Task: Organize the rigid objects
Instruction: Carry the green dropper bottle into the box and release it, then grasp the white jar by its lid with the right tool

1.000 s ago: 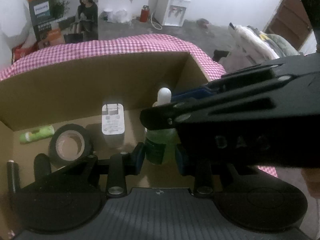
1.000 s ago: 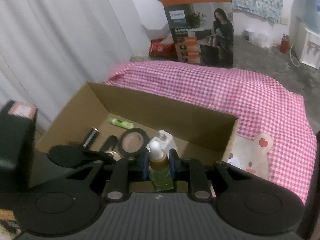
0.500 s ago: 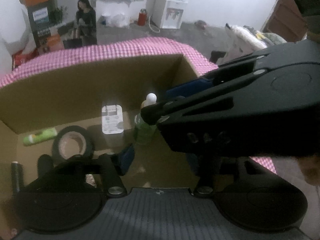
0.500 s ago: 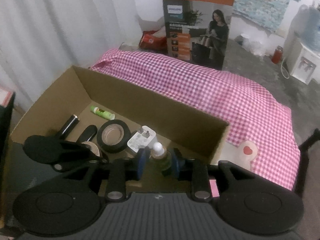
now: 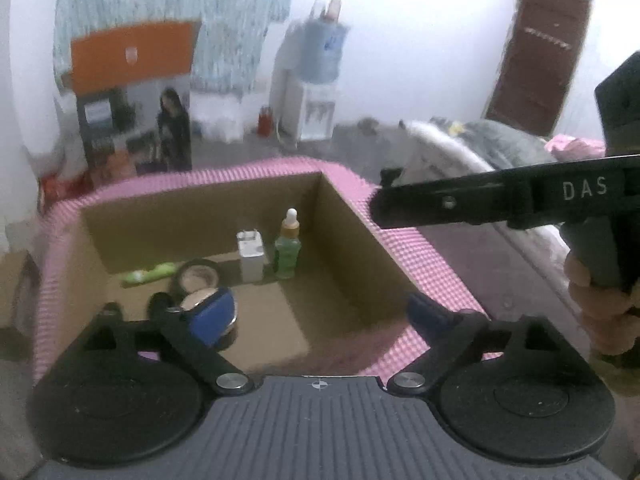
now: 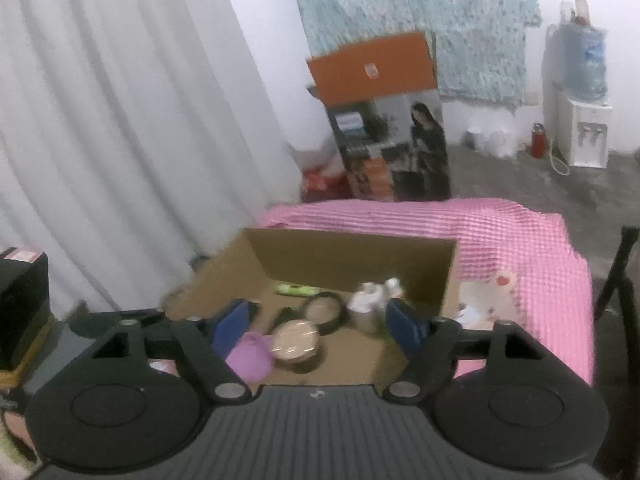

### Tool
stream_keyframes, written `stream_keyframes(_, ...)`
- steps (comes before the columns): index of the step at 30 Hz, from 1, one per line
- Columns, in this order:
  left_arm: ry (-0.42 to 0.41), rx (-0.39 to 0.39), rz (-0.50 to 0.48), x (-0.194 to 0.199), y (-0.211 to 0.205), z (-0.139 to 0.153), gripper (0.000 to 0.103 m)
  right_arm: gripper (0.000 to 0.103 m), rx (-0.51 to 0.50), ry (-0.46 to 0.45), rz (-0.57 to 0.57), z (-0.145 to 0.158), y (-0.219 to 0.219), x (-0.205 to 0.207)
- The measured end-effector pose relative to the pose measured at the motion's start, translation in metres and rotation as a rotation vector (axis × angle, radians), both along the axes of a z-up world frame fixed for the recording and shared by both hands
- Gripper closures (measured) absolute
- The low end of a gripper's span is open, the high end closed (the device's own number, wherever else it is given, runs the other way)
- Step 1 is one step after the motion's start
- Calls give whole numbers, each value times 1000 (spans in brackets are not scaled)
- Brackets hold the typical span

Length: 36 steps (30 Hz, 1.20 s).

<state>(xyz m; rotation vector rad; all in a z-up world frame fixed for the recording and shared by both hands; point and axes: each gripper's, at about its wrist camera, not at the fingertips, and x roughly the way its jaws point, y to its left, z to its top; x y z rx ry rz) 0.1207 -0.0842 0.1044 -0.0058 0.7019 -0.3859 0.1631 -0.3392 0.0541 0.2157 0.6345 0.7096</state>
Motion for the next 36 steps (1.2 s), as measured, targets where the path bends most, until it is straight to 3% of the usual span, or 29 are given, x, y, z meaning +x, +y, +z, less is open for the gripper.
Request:
stream_keyframes(4,-42,24,10,-44,20,0,3,21,85,1,14,-5,0,-44)
stream_keyframes(10,-33,53,75,-81,43,-27,3,21,146,44,45,-27,26,-81)
stream_keyframes(14,-26,103,152,-83,53,-53,3,21,125,77,86,-40,57,-91)
stream_keyframes(25,-56,125,256,-56,84,-88,5,21,47,143,140,-66,138,-73)
stream_keyframes(28,-38,118,263,-46,91,-97,11,21,24,155,134,-74,157,-62)
stream_keyframes(33,-6,105,263,-39,95,-105,31,22,19,184,136,-84,172,-52)
stream_keyframes(36,1,92,261,-40,95,-106,45,30,20,205,142,-87,177,-49)
